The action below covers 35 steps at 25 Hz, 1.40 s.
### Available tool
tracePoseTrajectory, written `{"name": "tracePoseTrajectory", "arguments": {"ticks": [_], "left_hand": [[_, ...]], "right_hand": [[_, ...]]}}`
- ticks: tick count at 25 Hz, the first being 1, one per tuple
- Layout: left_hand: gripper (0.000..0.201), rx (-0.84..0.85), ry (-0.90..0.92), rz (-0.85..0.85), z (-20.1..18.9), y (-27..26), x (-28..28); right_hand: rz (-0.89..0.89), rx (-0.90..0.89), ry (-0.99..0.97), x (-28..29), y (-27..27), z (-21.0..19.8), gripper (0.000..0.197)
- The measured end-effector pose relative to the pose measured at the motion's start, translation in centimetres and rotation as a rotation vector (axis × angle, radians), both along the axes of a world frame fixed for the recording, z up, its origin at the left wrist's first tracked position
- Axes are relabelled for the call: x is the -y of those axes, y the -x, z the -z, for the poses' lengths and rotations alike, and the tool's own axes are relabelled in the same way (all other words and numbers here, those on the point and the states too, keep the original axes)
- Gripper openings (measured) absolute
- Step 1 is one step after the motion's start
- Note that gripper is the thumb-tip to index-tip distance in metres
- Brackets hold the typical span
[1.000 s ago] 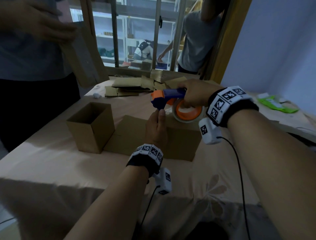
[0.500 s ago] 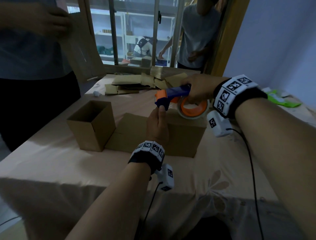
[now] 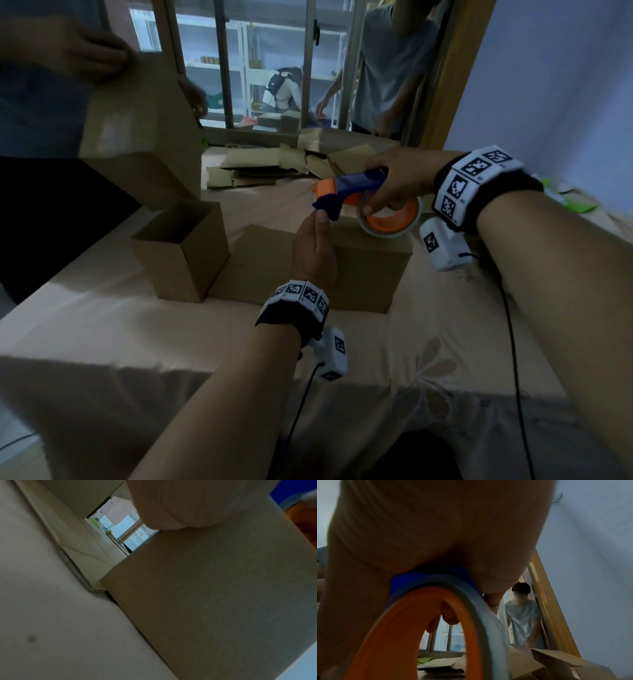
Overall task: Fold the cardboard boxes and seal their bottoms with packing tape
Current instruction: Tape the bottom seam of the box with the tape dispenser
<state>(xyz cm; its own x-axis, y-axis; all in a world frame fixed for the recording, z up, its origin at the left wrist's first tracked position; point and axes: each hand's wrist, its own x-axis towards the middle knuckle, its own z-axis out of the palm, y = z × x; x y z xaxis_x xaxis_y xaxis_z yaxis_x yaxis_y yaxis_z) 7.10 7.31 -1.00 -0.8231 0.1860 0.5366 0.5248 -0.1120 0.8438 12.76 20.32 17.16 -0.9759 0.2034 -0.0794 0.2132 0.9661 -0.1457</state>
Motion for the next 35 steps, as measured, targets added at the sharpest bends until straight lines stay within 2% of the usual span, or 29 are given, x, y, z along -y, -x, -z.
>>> {"name": "tracePoseTrajectory", "arguments": {"ticks": [3, 5, 7, 11, 16, 22, 26, 29, 33, 35], "left_hand": [[0.046, -0.003, -0.014, 0.006, 0.0, 0.2, 0.0], [0.055, 0.005, -0.005, 0.021, 0.1, 0.3, 0.0], [0.07, 0.026, 0.028, 0.022, 0.2, 0.4, 0.0], [0.072, 0.059, 0.078, 0.023, 0.1, 0.1, 0.3], [0.086, 0.054, 0.056, 0.023, -0.2, 0.0, 0.4], [0.088, 0.061, 0.091, 0.05, -0.4, 0.0, 0.6], [0.087, 0.061, 0.079, 0.03, 0.0, 0.2, 0.2], [0.074, 0.082, 0.087, 0.024, 0.0, 0.1, 0.1], [0.07, 0.099, 0.077, 0.03, -0.4, -0.2, 0.4], [0.066, 0.103, 0.073, 0.02, -0.4, -0.2, 0.4]], "right_hand": [[-0.003, -0.012, 0.02, 0.0, 0.1, -0.1, 0.059], [-0.002, -0.038, -0.008, -0.2, 0.1, 0.0, 0.067], [0.02, -0.087, -0.036, -0.6, -0.3, 0.0, 0.063], [0.015, -0.153, 0.047, -1.3, -1.0, 0.0, 0.051], [-0.014, -0.18, 0.038, -1.5, -1.1, -0.1, 0.051], [-0.056, -0.197, 0.006, -1.8, -1.3, -0.2, 0.058], [0.032, -0.181, -0.045, -4.5, -3.5, -1.3, 0.055], [0.051, -0.277, 0.03, -7.0, -5.2, -0.6, 0.056], [0.04, -0.377, 0.182, -8.1, -5.5, 1.7, 0.048], [0.042, -0.438, 0.285, -8.4, -5.7, 2.9, 0.051]]}}
